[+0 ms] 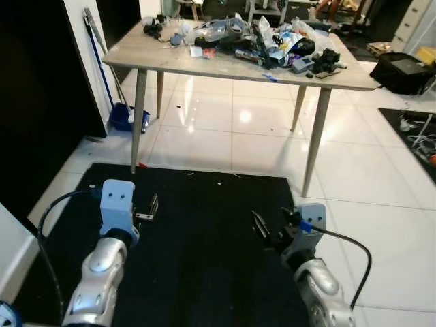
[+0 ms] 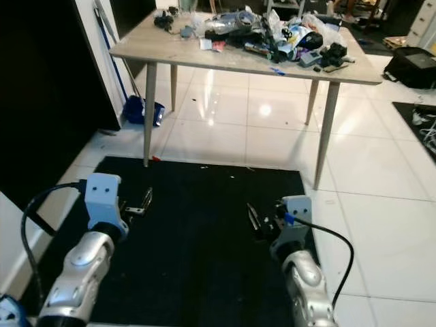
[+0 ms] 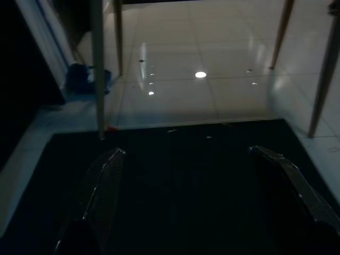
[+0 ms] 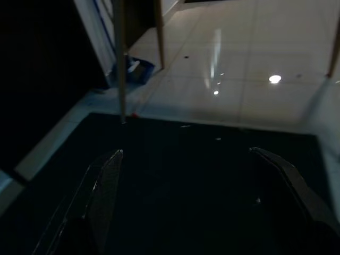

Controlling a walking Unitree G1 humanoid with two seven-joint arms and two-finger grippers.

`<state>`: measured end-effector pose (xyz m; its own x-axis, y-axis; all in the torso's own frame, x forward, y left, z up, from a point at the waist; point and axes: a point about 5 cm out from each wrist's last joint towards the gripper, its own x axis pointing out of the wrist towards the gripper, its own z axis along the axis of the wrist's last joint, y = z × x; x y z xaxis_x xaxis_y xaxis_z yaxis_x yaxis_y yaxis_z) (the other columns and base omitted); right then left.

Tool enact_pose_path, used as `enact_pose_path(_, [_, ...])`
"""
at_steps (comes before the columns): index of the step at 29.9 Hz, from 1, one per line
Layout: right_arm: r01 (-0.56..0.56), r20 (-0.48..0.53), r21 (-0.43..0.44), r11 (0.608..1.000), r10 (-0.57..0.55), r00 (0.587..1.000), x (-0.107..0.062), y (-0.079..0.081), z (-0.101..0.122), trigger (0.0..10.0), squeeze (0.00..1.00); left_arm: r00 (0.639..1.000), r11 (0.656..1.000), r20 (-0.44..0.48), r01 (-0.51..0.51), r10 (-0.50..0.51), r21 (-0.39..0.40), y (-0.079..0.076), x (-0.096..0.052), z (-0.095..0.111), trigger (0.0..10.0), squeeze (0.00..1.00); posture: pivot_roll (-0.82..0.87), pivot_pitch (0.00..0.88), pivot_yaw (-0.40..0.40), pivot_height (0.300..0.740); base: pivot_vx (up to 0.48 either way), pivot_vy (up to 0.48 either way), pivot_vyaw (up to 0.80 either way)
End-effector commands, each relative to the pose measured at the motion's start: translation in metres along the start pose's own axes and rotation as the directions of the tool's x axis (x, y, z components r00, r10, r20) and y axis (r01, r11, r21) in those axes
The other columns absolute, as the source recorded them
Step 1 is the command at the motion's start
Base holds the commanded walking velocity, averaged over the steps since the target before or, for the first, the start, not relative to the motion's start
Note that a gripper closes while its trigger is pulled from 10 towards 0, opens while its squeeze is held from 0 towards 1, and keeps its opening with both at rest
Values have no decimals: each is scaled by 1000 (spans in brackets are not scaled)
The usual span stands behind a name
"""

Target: Picking trash to rubbish bin

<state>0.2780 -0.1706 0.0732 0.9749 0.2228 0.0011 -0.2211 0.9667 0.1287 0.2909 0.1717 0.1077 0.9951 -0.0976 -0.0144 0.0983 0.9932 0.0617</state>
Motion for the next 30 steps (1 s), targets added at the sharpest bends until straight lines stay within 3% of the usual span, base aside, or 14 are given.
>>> enact_pose_path(1, [7,-6,1,1000,-7,1000,-1,0,-3,10000,0,1000,1000,-14,-10,10,9,3,-3,-3,10000,0,3,91,-30,740,259,0,0])
enact_pose_path(30, [6,-1,-4,1000,-6,1000,-1,0,-2,10000,0,1000,1000,-13,-11,11,6,2,-2,-2,10000,0,2,114,-30,740,260,0,0])
